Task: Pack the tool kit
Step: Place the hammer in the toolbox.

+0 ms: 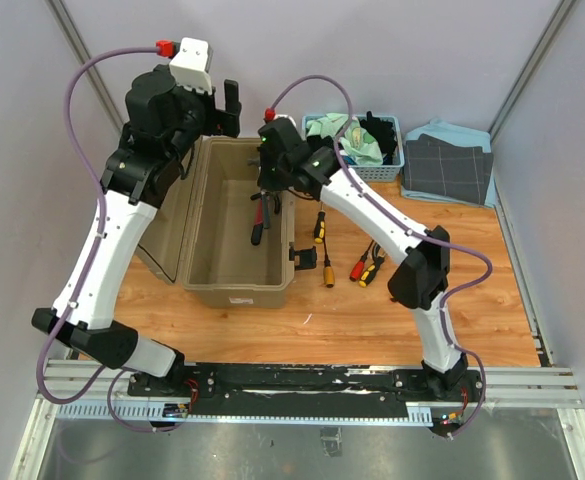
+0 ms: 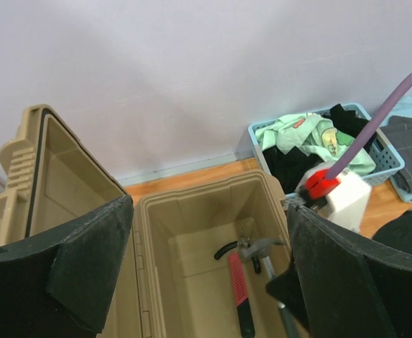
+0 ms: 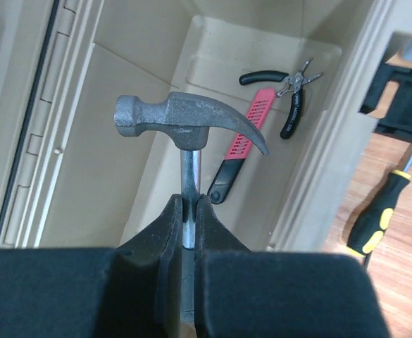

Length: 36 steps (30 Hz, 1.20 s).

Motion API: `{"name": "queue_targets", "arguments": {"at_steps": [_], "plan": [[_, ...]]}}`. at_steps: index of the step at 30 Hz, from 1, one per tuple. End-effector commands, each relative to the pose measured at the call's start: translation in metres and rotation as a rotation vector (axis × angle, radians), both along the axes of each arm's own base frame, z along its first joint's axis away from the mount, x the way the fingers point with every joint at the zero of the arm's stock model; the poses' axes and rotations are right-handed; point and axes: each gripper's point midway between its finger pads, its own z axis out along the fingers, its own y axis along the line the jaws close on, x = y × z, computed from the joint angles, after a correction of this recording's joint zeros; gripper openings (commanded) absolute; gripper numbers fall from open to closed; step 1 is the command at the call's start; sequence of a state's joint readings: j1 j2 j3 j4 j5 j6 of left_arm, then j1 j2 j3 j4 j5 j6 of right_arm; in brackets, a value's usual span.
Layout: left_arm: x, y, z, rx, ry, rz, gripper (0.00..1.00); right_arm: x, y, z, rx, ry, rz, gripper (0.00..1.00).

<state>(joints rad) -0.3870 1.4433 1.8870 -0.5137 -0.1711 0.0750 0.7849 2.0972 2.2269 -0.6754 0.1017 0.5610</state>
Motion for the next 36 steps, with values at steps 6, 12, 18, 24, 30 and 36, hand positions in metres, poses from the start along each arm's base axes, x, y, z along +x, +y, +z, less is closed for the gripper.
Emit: {"name": "queue_targets", "arguments": {"at_steps": [6, 12, 18, 24, 30, 36], "plan": [[-0.011, 0.003, 0.020, -0.062, -0.059, -0.009, 0.95, 0.018, 0.012, -0.071, -0.125, -0.017, -0.159, 0.01], [-0.019, 0.004, 0.029, -0.077, -0.074, -0.019, 0.95, 0.023, 0.010, -0.119, -0.227, 0.014, -0.192, 0.01], [-0.020, 0.000, 0.029, -0.088, -0.069, -0.036, 0.95, 0.015, 0.017, -0.148, -0.257, 0.060, -0.169, 0.01], [-0.017, -0.005, 0.028, -0.102, -0.063, -0.055, 0.95, 0.007, 0.035, -0.145, -0.225, 0.060, -0.122, 0.01], [-0.015, -0.008, 0.025, -0.100, -0.056, -0.064, 0.95, 0.000, 0.056, -0.131, -0.199, 0.023, -0.048, 0.01], [-0.013, -0.009, 0.022, -0.100, -0.051, -0.066, 0.94, -0.009, 0.056, -0.153, -0.225, 0.077, -0.041, 0.01]]}}
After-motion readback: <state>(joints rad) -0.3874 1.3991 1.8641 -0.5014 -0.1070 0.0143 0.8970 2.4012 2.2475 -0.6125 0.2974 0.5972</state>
